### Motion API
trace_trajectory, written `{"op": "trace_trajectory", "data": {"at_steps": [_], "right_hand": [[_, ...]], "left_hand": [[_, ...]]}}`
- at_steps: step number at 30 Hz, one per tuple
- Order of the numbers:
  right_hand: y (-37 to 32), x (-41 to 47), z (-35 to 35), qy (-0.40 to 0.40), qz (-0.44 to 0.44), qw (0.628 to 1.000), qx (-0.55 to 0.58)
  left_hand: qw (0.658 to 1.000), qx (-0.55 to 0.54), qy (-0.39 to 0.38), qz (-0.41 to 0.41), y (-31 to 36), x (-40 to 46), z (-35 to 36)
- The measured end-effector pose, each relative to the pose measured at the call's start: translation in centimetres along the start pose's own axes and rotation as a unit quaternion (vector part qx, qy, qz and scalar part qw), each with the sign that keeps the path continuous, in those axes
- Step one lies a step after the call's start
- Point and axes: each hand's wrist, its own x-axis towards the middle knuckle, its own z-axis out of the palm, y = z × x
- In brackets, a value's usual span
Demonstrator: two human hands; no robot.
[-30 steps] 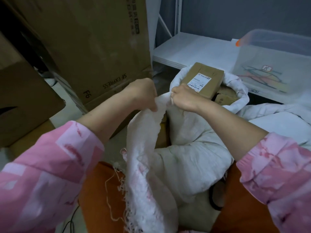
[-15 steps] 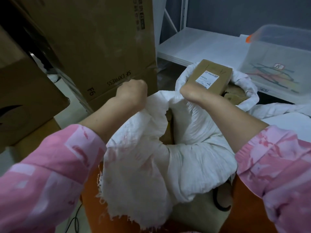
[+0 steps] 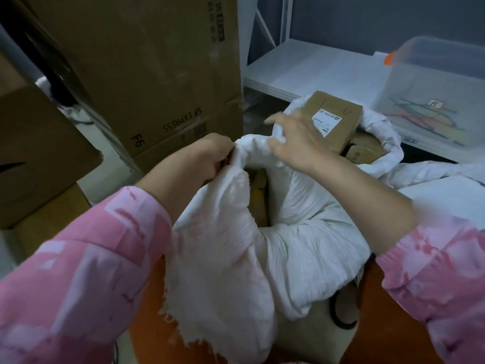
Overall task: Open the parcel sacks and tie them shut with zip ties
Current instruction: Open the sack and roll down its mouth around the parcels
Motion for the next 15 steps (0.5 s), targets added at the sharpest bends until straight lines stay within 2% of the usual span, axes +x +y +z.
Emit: {"op": "trace_trajectory", "data": {"at_steps": [3,5,8,10,12,13,15], "right_hand": [[-1.0,-0.8,0.5,0.022,-0.1,0.992,-0.067],[-1.0,-0.4,0.8,0.037,-0.1,0.992,-0.072],[-1.4,0.1,1.0,0.009,-0.103,0.991,-0.088],[-1.5,0.7,1.3,-0.019,-0.089,0.988,-0.123],[-1.4,1.3,1.6,-0.056,-0.038,0.989,-0.131],[-1.5,1.6,1.5,-0.073,-0.01,0.988,-0.133],[-1.9,2.0,1.3,-0.101,0.03,0.986,-0.13]], "left_hand": [[0.999,0.027,-0.046,0.006,0.3,0.3,-0.9],[0.995,0.05,-0.087,0.004,0.3,0.3,-1.5],[0.993,0.056,-0.102,0.005,-0.1,0.9,-1.8],[0.983,0.175,-0.026,0.049,0.1,0.7,-1.6],[0.916,0.356,0.114,0.143,0.5,-0.1,-1.4],[0.888,0.39,0.153,0.187,0.8,-0.6,-1.2],[0.869,0.41,0.155,0.229,1.1,-1.8,-0.4]]}}
